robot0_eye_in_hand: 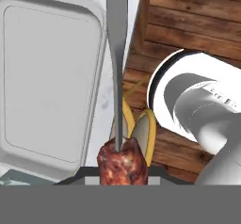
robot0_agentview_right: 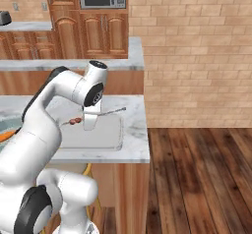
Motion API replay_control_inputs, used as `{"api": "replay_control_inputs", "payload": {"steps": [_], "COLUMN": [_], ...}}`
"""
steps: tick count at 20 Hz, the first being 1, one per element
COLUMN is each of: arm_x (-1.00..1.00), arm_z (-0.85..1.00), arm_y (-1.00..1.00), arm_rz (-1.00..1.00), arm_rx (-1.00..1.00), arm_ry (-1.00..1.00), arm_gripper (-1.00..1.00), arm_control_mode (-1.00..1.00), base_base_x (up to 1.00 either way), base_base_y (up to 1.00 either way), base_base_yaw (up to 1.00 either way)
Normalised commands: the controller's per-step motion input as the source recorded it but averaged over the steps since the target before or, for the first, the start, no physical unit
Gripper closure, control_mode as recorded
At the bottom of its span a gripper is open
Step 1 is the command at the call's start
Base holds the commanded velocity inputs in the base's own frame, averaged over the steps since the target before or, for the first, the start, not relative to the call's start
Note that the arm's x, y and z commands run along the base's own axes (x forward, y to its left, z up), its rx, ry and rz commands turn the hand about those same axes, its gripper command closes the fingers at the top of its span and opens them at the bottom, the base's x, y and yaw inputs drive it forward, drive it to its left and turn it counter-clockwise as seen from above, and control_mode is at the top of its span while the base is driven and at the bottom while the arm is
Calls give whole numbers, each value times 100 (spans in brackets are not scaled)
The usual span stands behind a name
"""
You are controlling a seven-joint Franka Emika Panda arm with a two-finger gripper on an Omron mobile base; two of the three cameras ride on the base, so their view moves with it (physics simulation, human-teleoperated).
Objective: Place the cold items (carrot and sweet potato) from the fridge in one tupperware on the dining counter. Place the warm items (kebab skewer and hot dog) in the stove area in another tupperware.
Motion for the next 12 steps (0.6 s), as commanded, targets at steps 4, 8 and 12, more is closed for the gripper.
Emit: {"api": "replay_control_inputs", "payload": {"steps": [4,8,12], "arm_x": [100,89,39], "arm_z": [-34,-46,-62], "arm_y": [-5,18,50], "arm_rz": [11,0,-3], "arm_rx": [0,-7,-8], "arm_ry": [25,13,1], "arm_gripper": [100,100,100], "arm_control_mode": [-100,-100,-100], "base_base_x": [0,0,0], "base_base_y": [0,0,0], "base_base_yaw": [0,0,0]}}
